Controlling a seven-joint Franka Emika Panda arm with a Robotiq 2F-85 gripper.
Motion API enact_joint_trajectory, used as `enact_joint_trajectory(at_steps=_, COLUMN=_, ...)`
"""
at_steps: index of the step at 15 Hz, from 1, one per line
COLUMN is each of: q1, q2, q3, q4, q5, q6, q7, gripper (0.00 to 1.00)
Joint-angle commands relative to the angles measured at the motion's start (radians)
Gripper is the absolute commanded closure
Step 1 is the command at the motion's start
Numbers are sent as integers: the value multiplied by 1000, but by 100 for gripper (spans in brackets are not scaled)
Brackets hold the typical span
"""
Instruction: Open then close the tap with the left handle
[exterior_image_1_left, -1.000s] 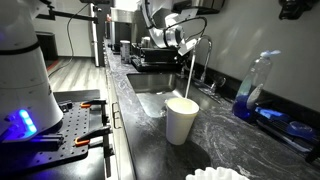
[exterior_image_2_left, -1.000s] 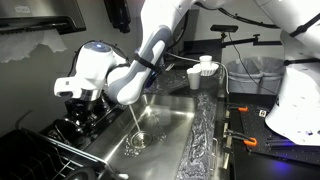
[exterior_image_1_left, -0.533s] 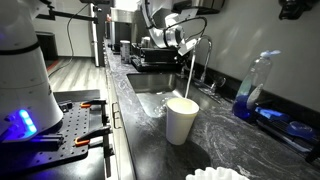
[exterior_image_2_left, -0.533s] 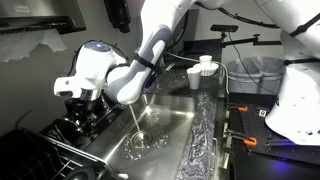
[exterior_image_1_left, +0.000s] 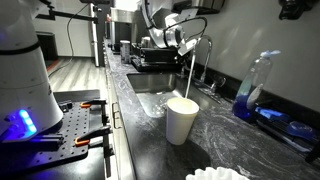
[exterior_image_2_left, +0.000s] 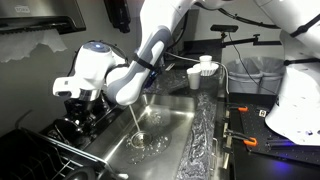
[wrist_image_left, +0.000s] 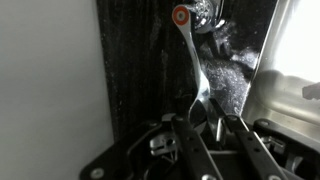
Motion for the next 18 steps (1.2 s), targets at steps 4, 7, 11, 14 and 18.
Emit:
enact_joint_trajectory(at_steps=4, q1=45, q2=32, q3=-58, q4=107, q5=16, q6=15, q7=79, gripper=93)
enact_joint_trajectory(at_steps=7, q1=70, q2=67, q3=-93, q4=173, q5=3, q6=16, q7=112, gripper=93)
enact_joint_trajectory(at_steps=11, q1=83, q2=98, q3=-126, q4=270, q5=2, q6=9, q7=141, gripper=93)
enact_joint_trajectory(at_steps=14, q1=83, q2=92, q3=-139, q4=298, q5=-6, q6=20, q7=147, gripper=93)
enact_joint_trajectory(at_steps=18, q1=73, q2=24, q3=-89, q4=209, q5=-11, q6=-27, q7=96, gripper=93)
